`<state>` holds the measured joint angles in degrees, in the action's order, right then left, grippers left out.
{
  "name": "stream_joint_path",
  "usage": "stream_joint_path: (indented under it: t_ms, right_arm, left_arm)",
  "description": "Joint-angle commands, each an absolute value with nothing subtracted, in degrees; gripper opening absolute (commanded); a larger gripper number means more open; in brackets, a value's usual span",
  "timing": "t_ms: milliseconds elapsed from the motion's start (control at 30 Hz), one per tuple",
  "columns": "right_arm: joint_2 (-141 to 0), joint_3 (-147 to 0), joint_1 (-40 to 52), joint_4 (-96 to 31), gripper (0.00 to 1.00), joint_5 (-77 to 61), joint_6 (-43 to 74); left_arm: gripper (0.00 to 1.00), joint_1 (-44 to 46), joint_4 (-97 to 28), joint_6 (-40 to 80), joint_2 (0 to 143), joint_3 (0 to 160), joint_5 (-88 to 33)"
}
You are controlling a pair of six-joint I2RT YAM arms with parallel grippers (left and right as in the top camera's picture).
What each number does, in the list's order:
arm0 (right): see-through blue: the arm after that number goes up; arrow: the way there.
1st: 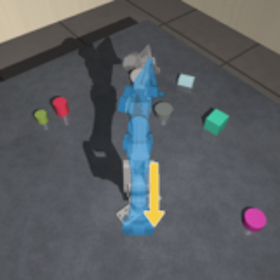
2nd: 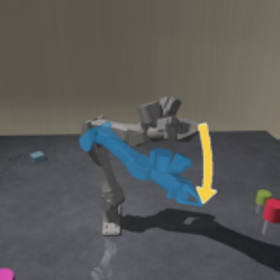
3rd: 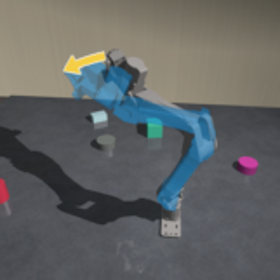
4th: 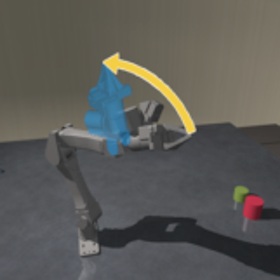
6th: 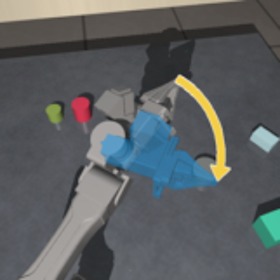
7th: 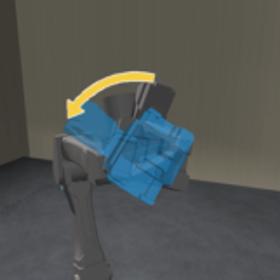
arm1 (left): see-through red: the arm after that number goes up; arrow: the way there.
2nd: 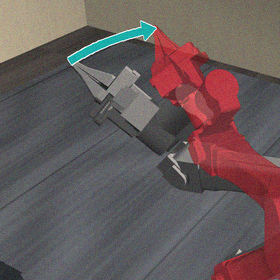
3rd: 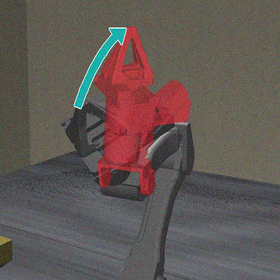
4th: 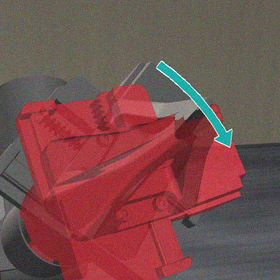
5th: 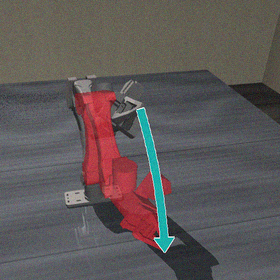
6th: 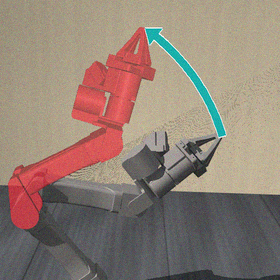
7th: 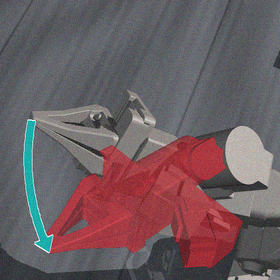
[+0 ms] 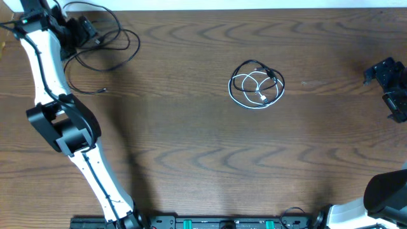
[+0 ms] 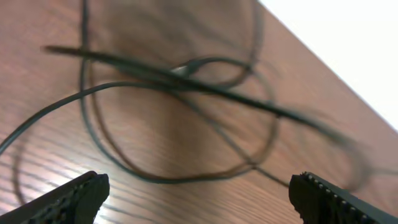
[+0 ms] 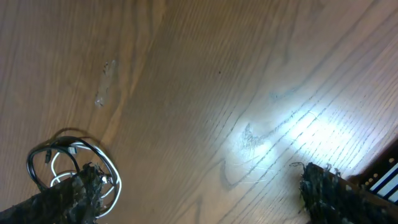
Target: Untangle cables
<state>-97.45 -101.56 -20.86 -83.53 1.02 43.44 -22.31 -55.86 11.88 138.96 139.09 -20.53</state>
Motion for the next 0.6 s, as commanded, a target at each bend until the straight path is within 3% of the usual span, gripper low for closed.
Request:
stream_joint_path:
  t_ms: [0,300,433,567]
  right_arm:
    - [-97.41,-101.54,-20.80,-83.57,0.99,1.32,44.10]
    - [-97.41,-101.54,-20.80,-83.57,0.99,1.32,44.10]
    - [-97.41,-101.54,-20.80,-83.57,0.99,1.32,44.10]
    - [-97.41,-101.54,-20.80,-83.55,0.99,1.32,44.10]
  left_arm:
    - [0.98,-22.41,-55.37,11.00,132.05,140.59,-31.55]
    - [0.98,-20.47,-59.86,11.66,126.72,140.57,-58.13]
    - [0.98,-15.90,-71.37,9.82,127.02,140.55,-55.81]
    - [0.98,-8.32,-81.06,-1.43,127.09,140.55,-49.65]
